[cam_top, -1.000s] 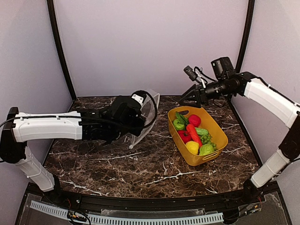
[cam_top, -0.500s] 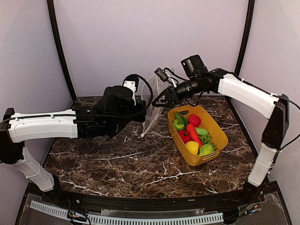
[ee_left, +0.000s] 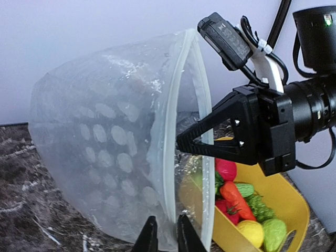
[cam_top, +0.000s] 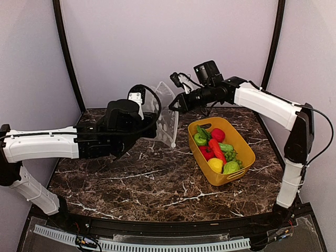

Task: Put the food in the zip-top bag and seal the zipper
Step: Open the zipper food storage bag at the center of the board.

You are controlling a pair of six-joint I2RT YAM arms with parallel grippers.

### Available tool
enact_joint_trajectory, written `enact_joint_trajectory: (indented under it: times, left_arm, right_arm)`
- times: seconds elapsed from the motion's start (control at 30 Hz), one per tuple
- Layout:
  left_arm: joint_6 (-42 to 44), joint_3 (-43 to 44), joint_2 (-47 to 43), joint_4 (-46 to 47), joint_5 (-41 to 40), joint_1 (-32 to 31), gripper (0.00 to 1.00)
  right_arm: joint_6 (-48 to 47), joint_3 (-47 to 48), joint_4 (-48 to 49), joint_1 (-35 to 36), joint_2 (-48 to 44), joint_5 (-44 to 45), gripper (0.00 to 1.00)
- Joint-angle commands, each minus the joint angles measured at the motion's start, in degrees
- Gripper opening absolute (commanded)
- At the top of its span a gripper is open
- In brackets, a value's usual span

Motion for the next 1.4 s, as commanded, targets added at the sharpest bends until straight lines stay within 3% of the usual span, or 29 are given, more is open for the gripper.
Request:
enact_joint_trajectory:
  times: [0.0,0.07,0.13,0.27,0.4,0.5,0.63,1.07,1.17,1.27,1.37]
  left_arm:
    - [-5.2,-1.0,0.4,-1.0,-2.3,1.5,0.42]
    - [-6.5,-1.5,0.5,0.7,-1.6,1.7,0.60]
    - [-6.8,-2.4,0.2,3.3,-0.7,1.8,0.68]
    - [-6.3,-3.3,-0.2,7.4,1.0,1.9,0.73]
    - [-6.3,-0.7,1.1,3.6,0.0,2.1,0.75]
    - [-10.3,1.5,2.6,-3.6,-3.5,2.8,0.72]
    - [-12.9,2.0,3.9,-5.5,-4.8,4.2,0.70]
    - [-4.3,6.7,10.3,-0.3,-5.0,5.4,0.72]
    - [-4.1,9.4,11.1,-3.5,-8.0,5.4,0.70]
    - [-3.2,11.7,12.8,-6.4,-10.3,5.9,0.62]
    - [-2.3,12.3,13.9,-6.9,-10.1,6.9,0.44]
  right_arm:
    - [2.3,2.5,3.9,2.1,2.5,1.3,0.00]
    - [2.0,3.2,3.7,3.3,3.2,3.7,0.00]
    - [1.9,3.6,3.7,4.4,3.5,6.5,0.00]
    - [2.2,5.1,2.9,6.0,4.2,12.0,0.00]
    - [2.9,5.8,2.5,6.6,4.3,12.6,0.00]
    - [3.0,5.7,2.5,7.0,3.7,12.8,0.00]
    - [3.4,4.9,2.6,7.5,2.6,12.9,0.00]
    - [7.1,4.0,2.5,7.8,2.8,13.7,0.00]
    - [7.5,4.0,2.4,7.8,2.8,13.0,0.00]
    - [8.1,3.9,2.3,7.8,2.4,12.6,0.00]
    - [8.3,3.5,2.3,7.8,1.8,13.2,0.00]
